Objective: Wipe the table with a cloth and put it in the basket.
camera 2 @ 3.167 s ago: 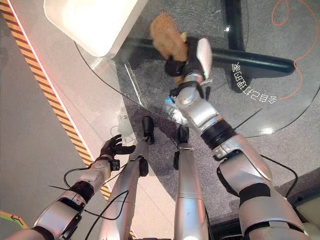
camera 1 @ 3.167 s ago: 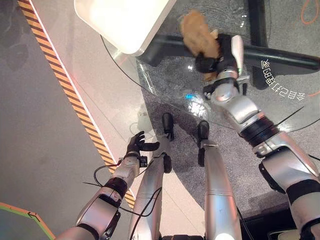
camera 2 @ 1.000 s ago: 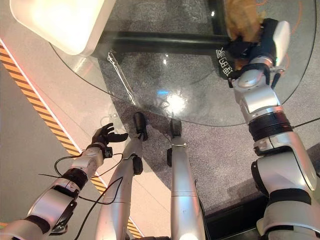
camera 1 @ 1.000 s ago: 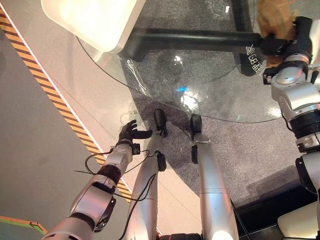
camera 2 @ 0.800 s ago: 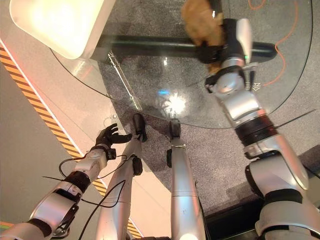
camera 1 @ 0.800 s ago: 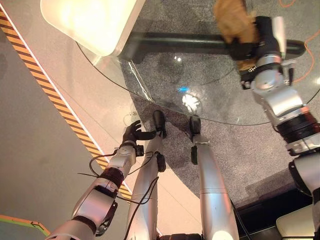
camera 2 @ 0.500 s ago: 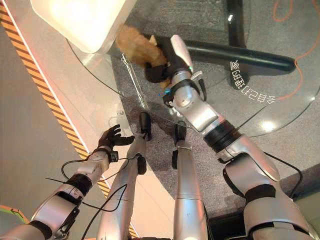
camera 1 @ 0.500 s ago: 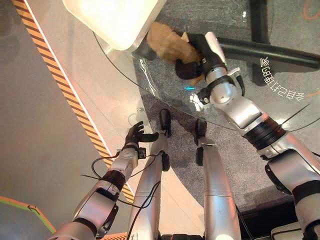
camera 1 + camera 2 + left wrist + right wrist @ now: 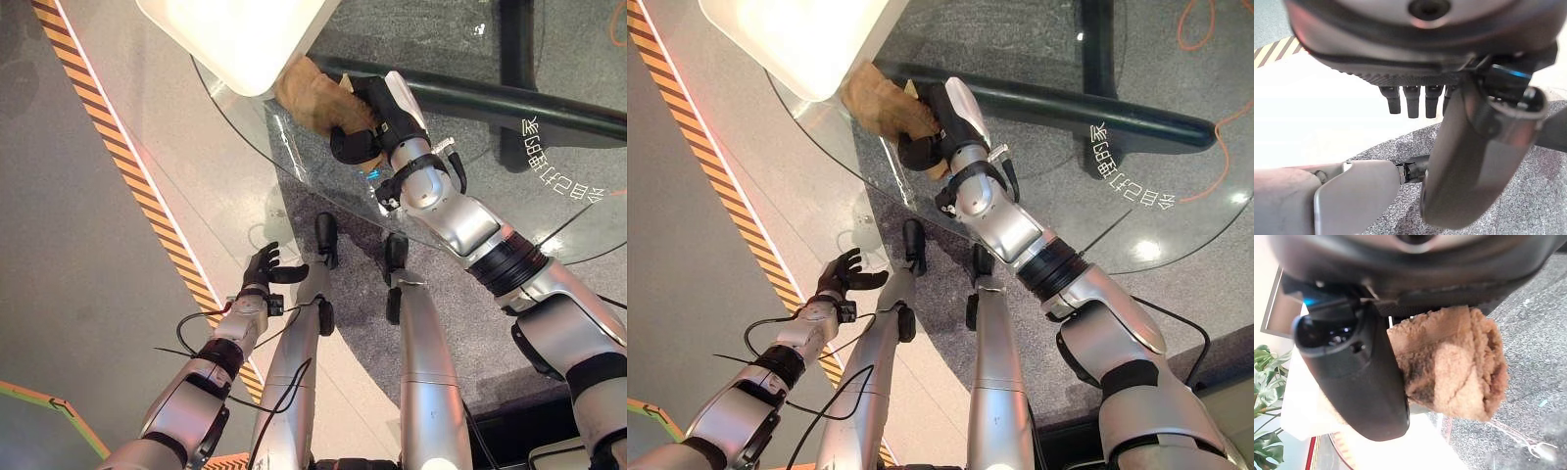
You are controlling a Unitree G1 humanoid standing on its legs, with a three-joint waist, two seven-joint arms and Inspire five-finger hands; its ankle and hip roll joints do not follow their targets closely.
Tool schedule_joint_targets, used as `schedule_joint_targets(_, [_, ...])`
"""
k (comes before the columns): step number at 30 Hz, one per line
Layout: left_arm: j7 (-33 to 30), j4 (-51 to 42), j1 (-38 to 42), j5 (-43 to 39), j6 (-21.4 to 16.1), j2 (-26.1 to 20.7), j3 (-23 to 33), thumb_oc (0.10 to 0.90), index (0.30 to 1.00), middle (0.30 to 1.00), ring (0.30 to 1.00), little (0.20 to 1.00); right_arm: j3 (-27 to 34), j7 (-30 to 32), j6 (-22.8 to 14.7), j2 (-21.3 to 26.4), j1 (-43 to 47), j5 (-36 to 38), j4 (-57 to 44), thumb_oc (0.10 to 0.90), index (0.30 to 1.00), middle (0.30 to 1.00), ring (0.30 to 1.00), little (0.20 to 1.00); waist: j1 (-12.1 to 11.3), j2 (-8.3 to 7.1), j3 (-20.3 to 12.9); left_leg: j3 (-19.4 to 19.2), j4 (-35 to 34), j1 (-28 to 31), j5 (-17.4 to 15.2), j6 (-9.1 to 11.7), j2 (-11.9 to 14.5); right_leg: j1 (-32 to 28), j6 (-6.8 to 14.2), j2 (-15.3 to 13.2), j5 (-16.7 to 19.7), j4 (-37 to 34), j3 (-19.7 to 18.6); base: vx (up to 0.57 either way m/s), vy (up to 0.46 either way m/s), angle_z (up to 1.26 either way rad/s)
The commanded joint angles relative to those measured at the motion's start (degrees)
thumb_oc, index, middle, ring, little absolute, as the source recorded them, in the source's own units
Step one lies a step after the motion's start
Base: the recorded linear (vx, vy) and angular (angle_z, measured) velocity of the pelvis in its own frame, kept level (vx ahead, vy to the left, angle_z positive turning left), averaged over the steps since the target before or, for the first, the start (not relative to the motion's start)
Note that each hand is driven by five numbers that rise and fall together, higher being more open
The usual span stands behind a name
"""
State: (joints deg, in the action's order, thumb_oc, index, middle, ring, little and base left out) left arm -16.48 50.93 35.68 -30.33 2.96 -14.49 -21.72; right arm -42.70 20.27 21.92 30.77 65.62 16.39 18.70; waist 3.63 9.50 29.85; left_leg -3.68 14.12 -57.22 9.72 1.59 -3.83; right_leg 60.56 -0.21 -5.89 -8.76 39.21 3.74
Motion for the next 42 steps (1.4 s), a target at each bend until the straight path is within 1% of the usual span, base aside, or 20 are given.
schedule_joint_targets(1, [-1.3, 1.6, -4.3, 1.0, -2.4, -0.8, -0.5, 0.8, 0.9, 0.9, 0.9, 0.9, -3.3, -1.1, 2.4, 0.6, -5.8, 3.1, 5.8, 0.1, 0.3, 0.3, 0.3, 0.2, 1.0, 3.15, -0.1, -0.8, 11.9, -1.9, -9.2, -0.5, -1.6, 2.4, 5.2, 1.0, 7.9, -10.7, -5.3, 0.0, 0.0, 0.0])
schedule_joint_targets(3, [-2.4, 1.5, -4.6, 0.1, -3.3, -0.8, 0.0, 0.8, 0.9, 0.9, 0.9, 0.9, -3.1, -0.4, 1.5, 0.5, -6.1, 4.0, 5.8, 0.1, 0.3, 0.3, 0.3, 0.2, 0.9, 3.01, -0.1, -0.7, 11.9, -1.8, -9.2, -0.5, -1.5, 2.2, 5.1, 1.1, 7.9, -10.8, -5.3, 0.0, -0.018, 0.01])
schedule_joint_targets(4, [-4.6, 1.0, -5.1, -2.0, -5.0, -0.6, 0.8, 0.8, 0.9, 0.9, 0.9, 0.9, -2.8, 1.1, 0.9, 0.3, -6.8, 5.2, 5.6, 0.1, 0.3, 0.3, 0.3, 0.2, 0.9, 2.9, -0.1, -0.5, 11.8, -1.6, -9.1, -0.4, -1.6, 2.0, 5.1, 1.2, 7.9, -10.8, -5.3, -0.01, -0.033, 0.03])
schedule_joint_targets(7, [-6.4, 0.3, -5.4, -3.7, -7.2, -0.5, 2.2, 0.8, 0.9, 0.9, 0.9, 0.9, -2.3, 2.6, -0.3, 0.0, -7.3, 6.4, 5.6, 0.1, 0.3, 0.3, 0.3, 0.2, 0.8, 2.76, -0.1, -0.3, 11.7, -1.3, -9.2, -0.4, -1.5, 1.8, 5.1, 1.2, 7.9, -10.6, -5.3, 0.0, -0.012, 0.01])
schedule_joint_targets(8, [-6.9, -0.5, -5.5, -4.3, -8.4, -0.8, 3.3, 0.8, 0.9, 0.9, 0.9, 0.9, -1.7, 3.2, -1.7, 0.0, -7.8, 7.0, 5.5, 0.1, 0.3, 0.3, 0.3, 0.2, 0.8, 2.62, -0.1, -0.2, 11.8, -1.0, -9.3, -0.4, -1.5, 1.6, 5.1, 1.3, 7.7, -10.5, -5.3, -0.02, -0.054, 0.01])
schedule_joint_targets(9, [-8.0, 0.2, -6.5, -1.2, -11.0, -0.9, 3.8, 0.8, 0.9, 0.9, 0.9, 0.9, -1.3, 3.7, -3.7, 0.3, -8.7, 7.5, 5.2, 0.1, 0.3, 0.3, 0.3, 0.2, 0.8, 2.45, -0.1, 0.4, 12.0, -0.9, -9.5, -0.4, -1.9, 1.3, 5.0, 1.2, 7.4, -10.4, -5.1, -0.03, -0.065, 0.02])
schedule_joint_targets(10, [-7.8, -0.4, -7.8, -1.0, -12.8, -0.9, 3.8, 0.8, 0.9, 0.9, 0.9, 0.9, -0.9, 4.2, -4.7, 0.7, -9.4, 7.6, 4.5, 0.1, 0.3, 0.3, 0.3, 0.2, 0.8, 2.39, -0.1, 0.7, 12.1, -0.9, -9.6, -0.3, -2.0, 1.2, 5.0, 1.2, 7.5, -10.5, -5.1, -0.03, -0.058, 0.03])
schedule_joint_targets(11, [-6.9, -0.7, -8.7, -3.8, -12.3, -0.9, 3.9, 0.8, 0.9, 0.9, 0.9, 0.9, -0.6, 4.5, -5.3, 1.1, -9.9, 7.8, 4.1, 0.1, 0.3, 0.3, 0.3, 0.2, 0.7, 2.37, -0.1, 0.8, 12.1, -0.9, -9.5, -0.2, -2.1, 1.0, 5.0, 1.2, 7.5, -10.6, -5.0, -0.04, -0.056, 0.03])
schedule_joint_targets(13, [-4.5, -2.3, -13.9, -2.7, -19.4, -0.7, 4.9, 0.8, 0.9, 0.9, 0.9, 0.9, 2.1, 5.0, -8.4, 2.9, -13.6, 7.6, 1.1, 0.1, 0.3, 0.3, 0.3, 0.2, 0.4, 2.48, -0.1, 1.3, 12.0, -0.6, -9.2, 0.1, -2.3, 0.6, 5.4, 1.1, 7.7, -10.5, -4.7, -0.05, -0.072, 0.04])
schedule_joint_targets(15, [-2.4, -5.9, -18.3, -2.2, -25.6, -1.0, 5.7, 0.8, 0.9, 0.9, 0.9, 0.9, 5.4, 6.9, -9.6, 3.7, -16.8, 6.2, -3.1, 0.1, 0.3, 0.3, 0.3, 0.2, 0.1, 2.71, -0.1, 1.4, 11.5, 0.1, -9.2, 0.3, -2.2, 0.1, 5.4, 1.2, 7.5, -10.4, -4.5, -0.04, -0.055, 0.05])
schedule_joint_targets(17, [-0.5, -10.1, -20.2, -1.8, -29.0, -1.3, 6.4, 0.8, 0.9, 0.9, 0.9, 0.9, 8.0, 8.0, -9.6, 4.2, -18.7, 5.4, -6.5, 0.1, 0.3, 0.3, 0.3, 0.2, -0.1, 2.85, -0.1, 1.3, 11.3, 0.5, -9.4, 0.2, -2.1, -0.3, 5.2, 1.4, 7.3, -10.5, -4.3, -0.01, -0.012, 0.02])
schedule_joint_targets(19, [1.3, -13.4, -21.1, -1.8, -30.6, -1.3, 6.9, 0.8, 0.9, 0.9, 0.9, 0.9, 9.6, 9.0, -10.0, 4.5, -20.3, 4.7, -8.6, 0.1, 0.3, 0.3, 0.3, 0.2, -0.2, 2.86, -0.1, 1.4, 11.1, 1.0, -9.4, 0.1, -2.1, -0.8, 5.1, 1.5, 7.2, -10.5, -4.2, -0.01, -0.006, 0.02])
schedule_joint_targets(24, [2.8, -25.0, -23.1, -3.1, -27.8, -3.0, 6.8, 0.8, 0.9, 0.9, 0.9, 0.9, 14.3, 9.3, -10.0, 6.1, -25.4, 4.6, -15.3, 0.1, 0.3, 0.3, 0.3, 0.2, 0.3, 2.38, -0.1, 1.2, 9.9, 3.2, -9.0, -0.4, -2.1, -2.9, 4.7, 2.3, 7.4, -11.3, -3.8, -0.01, -0.004, 0.06])
schedule_joint_targets(30, [3.9, -32.3, -25.6, -5.6, -25.2, -4.1, 6.4, 0.8, 0.9, 0.9, 0.9, 0.9, 18.2, 8.9, -11.5, 7.2, -29.9, 2.6, -21.4, 0.1, 0.3, 0.3, 0.3, 0.2, 1.0, 2.33, -0.1, 1.1, 9.7, 4.1, -8.8, -0.6, -1.9, -3.5, 4.4, 2.6, 7.4, -11.0, -3.8, 0.0, 0.0, -0.02])
schedule_joint_targets(33, [6.2, -38.8, -27.8, -8.4, -24.1, -5.0, 6.8, 0.8, 0.9, 0.9, 0.9, 0.9, 21.2, 7.7, -14.5, 7.9, -32.9, 4.6, -26.6, 0.1, 0.3, 0.3, 0.3, 0.2, 1.4, 2.46, -0.1, 0.8, 9.4, 4.6, -8.9, -0.8, -1.7, -4.0, 4.4, 2.4, 7.4, -11.3, -3.7, 0.0, 0.0, 0.0])
schedule_joint_targets(34, [6.2, -38.8, -27.8, -8.4, -24.1, -5.0, 6.8, 0.8, 0.9, 0.9, 0.9, 0.9, 21.3, 7.7, -14.5, 7.9, -32.9, 4.6, -26.6, 0.1, 0.3, 0.3, 0.3, 0.2, 1.4, 2.46, -0.1, 0.8, 9.4, 4.6, -8.9, -0.8, -1.7, -4.0, 4.4, 2.4, 7.4, -11.3, -3.7, 0.0, 0.0, 0.0])
schedule_joint_targets(36, [9.1, -43.2, -28.9, -11.4, -23.6, -5.6, 7.4, 0.8, 0.9, 0.9, 0.9, 0.9, 23.6, 5.9, -17.7, 8.4, -34.0, 5.6, -31.2, 0.1, 0.3, 0.3, 0.3, 0.2, 1.5, 2.71, -0.1, 0.6, 9.5, 4.7, -9.0, -1.0, -1.6, -4.0, 4.3, 2.2, 7.3, -11.2, -3.6, 0.0, 0.0, 0.0])
schedule_joint_targets(37, [9.7, -43.7, -29.1, -11.9, -23.6, -5.6, 7.5, 0.8, 0.9, 0.9, 0.9, 0.9, 23.8, 5.6, -18.4, 8.4, -34.1, 6.0, -31.8, 0.1, 0.3, 0.3, 0.3, 0.2, 1.5, 2.77, -0.1, 0.6, 9.5, 4.7, -9.0, -1.0, -1.5, -4.0, 4.3, 2.2, 7.3, -11.1, -3.6, 0.0, 0.0, 0.0])
schedule_joint_targets(39, [12.5, -45.8, -29.6, -14.7, -23.5, -6.2, 7.5, 0.8, 0.9, 0.9, 0.9, 0.9, 25.5, 4.1, -22.0, 8.1, -34.6, 5.9, -34.5, 0.1, 0.3, 0.3, 0.3, 0.2, 1.6, 2.85, -0.1, 0.5, 10.1, 4.6, -9.4, -1.0, -1.3, -4.0, 4.3, 1.8, 7.0, -10.5, -3.3, 0.0, 0.0, 0.0])
schedule_joint_targets(42, [15.8, -48.0, -30.3, -18.6, -22.1, -5.9, 7.8, 0.8, 0.9, 0.9, 0.9, 0.9, 28.2, 0.9, -24.0, 7.6, -35.1, 6.0, -38.2, 0.1, 0.3, 0.3, 0.3, 0.2, 2.1, 2.86, -0.1, 0.0, 10.6, 4.6, -9.7, -1.3, -1.1, -4.0, 4.3, 1.4, 7.0, -10.2, -2.9, 0.0, 0.0, 0.0])
